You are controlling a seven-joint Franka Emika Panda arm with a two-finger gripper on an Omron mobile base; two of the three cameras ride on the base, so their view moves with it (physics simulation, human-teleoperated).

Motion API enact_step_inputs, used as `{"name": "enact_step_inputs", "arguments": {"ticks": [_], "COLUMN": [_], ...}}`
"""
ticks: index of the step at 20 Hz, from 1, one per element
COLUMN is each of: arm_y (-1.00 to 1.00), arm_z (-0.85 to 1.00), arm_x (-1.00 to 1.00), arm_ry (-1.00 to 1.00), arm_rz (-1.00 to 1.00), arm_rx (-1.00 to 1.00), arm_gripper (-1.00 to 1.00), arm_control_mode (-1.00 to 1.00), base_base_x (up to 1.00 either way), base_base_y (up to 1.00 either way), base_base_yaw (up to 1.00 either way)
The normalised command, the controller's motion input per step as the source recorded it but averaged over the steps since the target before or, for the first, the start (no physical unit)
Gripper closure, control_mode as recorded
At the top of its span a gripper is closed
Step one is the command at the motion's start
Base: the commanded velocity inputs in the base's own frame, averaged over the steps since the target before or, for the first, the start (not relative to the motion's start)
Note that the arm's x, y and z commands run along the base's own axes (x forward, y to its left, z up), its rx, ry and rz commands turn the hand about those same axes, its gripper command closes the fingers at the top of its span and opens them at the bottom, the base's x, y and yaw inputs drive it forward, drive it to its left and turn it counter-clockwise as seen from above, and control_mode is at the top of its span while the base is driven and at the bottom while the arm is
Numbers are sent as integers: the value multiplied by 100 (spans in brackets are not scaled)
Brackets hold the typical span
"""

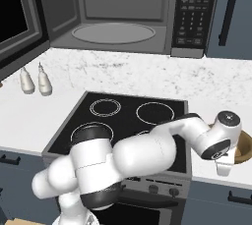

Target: Open the microwave, place the bowl with waffle inside the microwave, then close the microwave door and turn it on.

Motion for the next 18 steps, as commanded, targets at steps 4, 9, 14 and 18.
{"name": "enact_step_inputs", "arguments": {"ticks": [4, 9, 14, 18], "arm_y": [-35, -27, -14, -9], "arm_z": [-22, -18, -25, -28], "arm_x": [24, 26, 21, 20], "arm_ry": [0, 0, 0, 0], "arm_rz": [0, 0, 0, 0], "arm_rx": [2, 1, 0, 0], "arm_gripper": [-100, -100, -100, -100], "arm_control_mode": [-100, -100, -100, -100], "base_base_x": [0, 0, 0, 0], "base_base_y": [0, 0, 0, 0], "base_base_yaw": [0, 0, 0, 0]}}
